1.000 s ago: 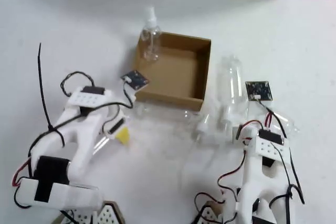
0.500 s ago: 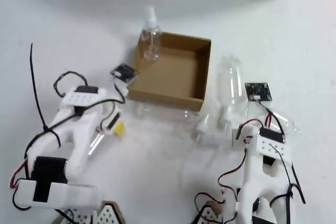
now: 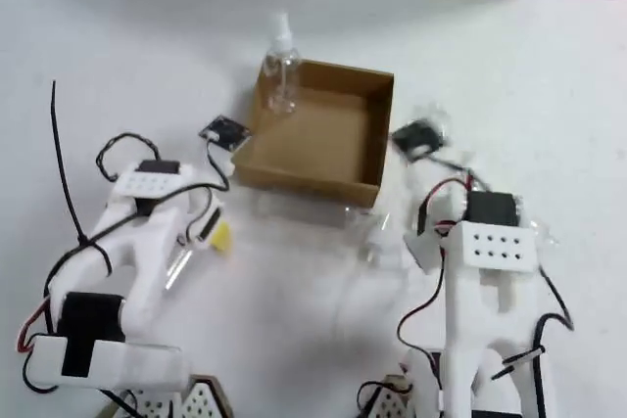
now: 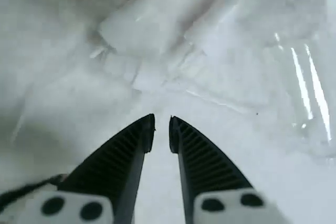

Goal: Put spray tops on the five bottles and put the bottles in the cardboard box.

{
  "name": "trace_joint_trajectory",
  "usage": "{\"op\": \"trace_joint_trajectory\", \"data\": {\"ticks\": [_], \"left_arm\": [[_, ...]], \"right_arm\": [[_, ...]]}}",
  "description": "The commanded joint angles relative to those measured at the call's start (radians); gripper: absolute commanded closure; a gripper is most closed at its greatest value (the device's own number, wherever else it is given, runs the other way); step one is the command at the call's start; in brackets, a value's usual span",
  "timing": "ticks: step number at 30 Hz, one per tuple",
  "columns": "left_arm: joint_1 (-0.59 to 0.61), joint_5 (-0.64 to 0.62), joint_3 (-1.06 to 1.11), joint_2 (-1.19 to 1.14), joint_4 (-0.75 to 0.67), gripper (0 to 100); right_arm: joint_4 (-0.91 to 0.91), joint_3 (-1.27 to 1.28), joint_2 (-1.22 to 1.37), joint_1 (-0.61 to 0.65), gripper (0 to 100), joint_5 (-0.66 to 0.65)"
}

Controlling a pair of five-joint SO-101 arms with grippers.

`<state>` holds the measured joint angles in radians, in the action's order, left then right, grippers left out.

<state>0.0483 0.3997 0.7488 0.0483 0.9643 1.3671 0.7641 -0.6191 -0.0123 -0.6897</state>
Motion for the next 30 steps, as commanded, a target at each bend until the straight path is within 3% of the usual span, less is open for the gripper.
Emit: {"op": "trace_joint_trajectory", "data": {"ticks": [1,6,11,16,21,30], "left_arm": [[0.016,-0.008,-0.048,0.012,-0.031,98],[0.016,-0.008,-0.048,0.012,-0.031,98],[0.016,-0.008,-0.048,0.012,-0.031,98],[0.015,-0.008,-0.048,0.012,-0.029,98],[0.013,-0.008,-0.048,0.012,-0.028,98],[0.010,0.038,-0.048,0.012,-0.025,98]], "right_arm": [[0.007,-0.048,-0.010,0.015,95.5,-0.224],[-0.005,0.000,-0.010,0.016,85.4,-0.477],[-0.101,0.109,-0.012,0.016,87.5,-0.763],[-0.113,0.167,-0.012,0.062,87.5,-0.893],[-0.137,0.201,-0.010,0.127,87.5,-0.918],[-0.213,0.230,-0.010,0.134,87.4,-0.924]]}}
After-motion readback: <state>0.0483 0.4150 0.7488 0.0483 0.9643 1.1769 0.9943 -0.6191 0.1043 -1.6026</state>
